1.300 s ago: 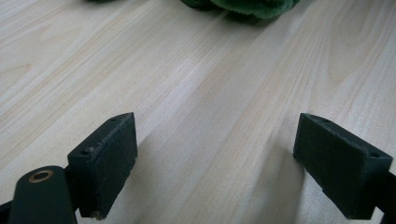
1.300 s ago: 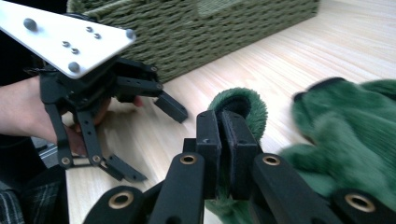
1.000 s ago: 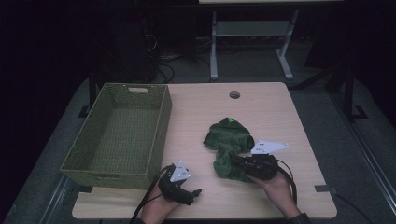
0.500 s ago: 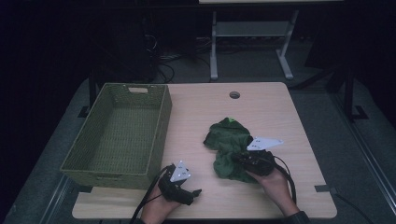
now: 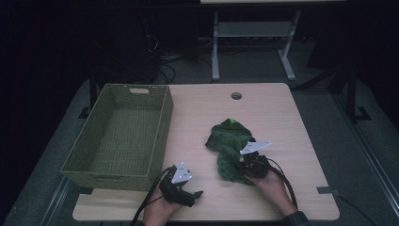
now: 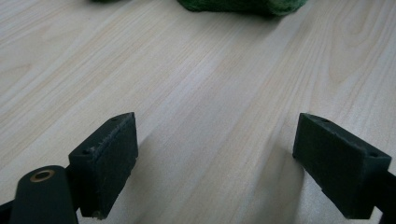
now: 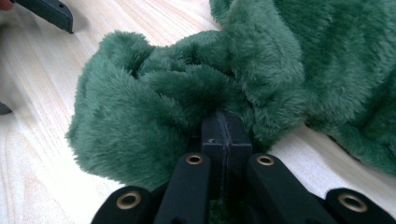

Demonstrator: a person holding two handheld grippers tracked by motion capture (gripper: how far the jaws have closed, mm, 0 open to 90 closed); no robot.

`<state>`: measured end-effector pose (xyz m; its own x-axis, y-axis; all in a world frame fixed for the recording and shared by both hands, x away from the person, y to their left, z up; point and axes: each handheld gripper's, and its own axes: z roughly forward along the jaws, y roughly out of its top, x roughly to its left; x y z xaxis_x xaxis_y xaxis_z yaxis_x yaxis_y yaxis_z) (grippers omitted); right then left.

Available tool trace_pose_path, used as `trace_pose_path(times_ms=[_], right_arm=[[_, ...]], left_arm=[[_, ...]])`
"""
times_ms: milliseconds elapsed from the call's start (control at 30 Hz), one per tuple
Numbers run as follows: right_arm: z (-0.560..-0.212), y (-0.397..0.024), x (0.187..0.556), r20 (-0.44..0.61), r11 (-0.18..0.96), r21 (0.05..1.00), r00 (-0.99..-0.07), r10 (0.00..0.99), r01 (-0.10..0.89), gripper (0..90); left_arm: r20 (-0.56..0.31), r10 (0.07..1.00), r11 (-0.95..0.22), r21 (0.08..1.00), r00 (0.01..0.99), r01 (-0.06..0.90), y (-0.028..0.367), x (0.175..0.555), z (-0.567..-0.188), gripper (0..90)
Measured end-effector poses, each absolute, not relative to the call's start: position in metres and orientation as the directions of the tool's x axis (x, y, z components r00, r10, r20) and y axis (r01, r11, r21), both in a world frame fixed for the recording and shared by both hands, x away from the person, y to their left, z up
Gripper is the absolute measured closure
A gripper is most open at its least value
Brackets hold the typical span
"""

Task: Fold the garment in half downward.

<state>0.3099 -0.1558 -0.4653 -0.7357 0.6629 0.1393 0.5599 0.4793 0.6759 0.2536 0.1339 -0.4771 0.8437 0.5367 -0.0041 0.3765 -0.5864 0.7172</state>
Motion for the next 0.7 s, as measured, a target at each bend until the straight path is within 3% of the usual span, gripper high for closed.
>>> trace_pose_path(times_ms=[467,667,700], right_arm=[[-0.438,-0.193,0.299,0.127,0.407,0.759,-0.728,0.674,0.509,59.3],[-0.436,-0.209,0.292,0.138,0.390,0.769,-0.728,0.672,0.506,57.4],[-0.435,-0.215,0.289,0.145,0.376,0.779,-0.728,0.670,0.502,54.0]], left_arm=[[0.007,0.526,-0.596,0.717,0.850,0.363,0.135,0.254,-0.477,12.9],[0.001,0.522,-0.596,0.716,0.853,0.363,0.136,0.255,-0.477,13.3],[0.000,0.519,-0.597,0.716,0.855,0.362,0.136,0.255,-0.477,13.3]])
